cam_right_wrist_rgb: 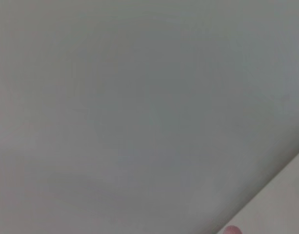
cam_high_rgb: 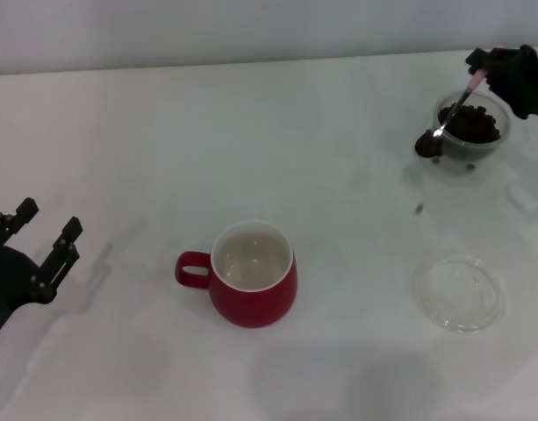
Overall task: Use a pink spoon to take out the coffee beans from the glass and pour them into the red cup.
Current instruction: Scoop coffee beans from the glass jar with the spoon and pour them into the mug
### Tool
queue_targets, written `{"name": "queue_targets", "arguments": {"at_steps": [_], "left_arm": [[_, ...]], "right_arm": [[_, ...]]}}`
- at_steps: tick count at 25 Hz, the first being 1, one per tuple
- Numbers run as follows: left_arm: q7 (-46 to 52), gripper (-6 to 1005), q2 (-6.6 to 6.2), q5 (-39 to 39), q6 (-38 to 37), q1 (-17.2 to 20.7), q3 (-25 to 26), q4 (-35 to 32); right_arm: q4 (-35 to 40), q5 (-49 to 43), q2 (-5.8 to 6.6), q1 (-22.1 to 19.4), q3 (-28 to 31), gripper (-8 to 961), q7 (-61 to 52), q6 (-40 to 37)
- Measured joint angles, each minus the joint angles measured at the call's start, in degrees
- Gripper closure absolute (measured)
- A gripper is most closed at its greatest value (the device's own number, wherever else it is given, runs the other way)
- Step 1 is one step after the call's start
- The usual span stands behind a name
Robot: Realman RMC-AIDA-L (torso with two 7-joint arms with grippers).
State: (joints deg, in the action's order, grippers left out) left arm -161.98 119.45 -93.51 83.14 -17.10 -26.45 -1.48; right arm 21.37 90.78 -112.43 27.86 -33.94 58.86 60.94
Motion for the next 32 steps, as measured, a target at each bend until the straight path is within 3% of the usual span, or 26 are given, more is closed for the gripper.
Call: {"name": "queue_targets", "arguments": {"at_steps": [10, 32], "left_arm": [[0.00, 404, 0.00, -0.01, 0.00, 0.90, -0.01, -0.14], [0.00, 404, 0.00, -0.01, -0.62, 1.36, 0.00, -0.19]], "right_arm": [[4.39, 0.01, -2.20, -0.36, -5.91, 805, -2.99, 1.20], [5.35, 0.81, -3.26, 1.22, -15.66, 804, -6.37, 5.15]]}}
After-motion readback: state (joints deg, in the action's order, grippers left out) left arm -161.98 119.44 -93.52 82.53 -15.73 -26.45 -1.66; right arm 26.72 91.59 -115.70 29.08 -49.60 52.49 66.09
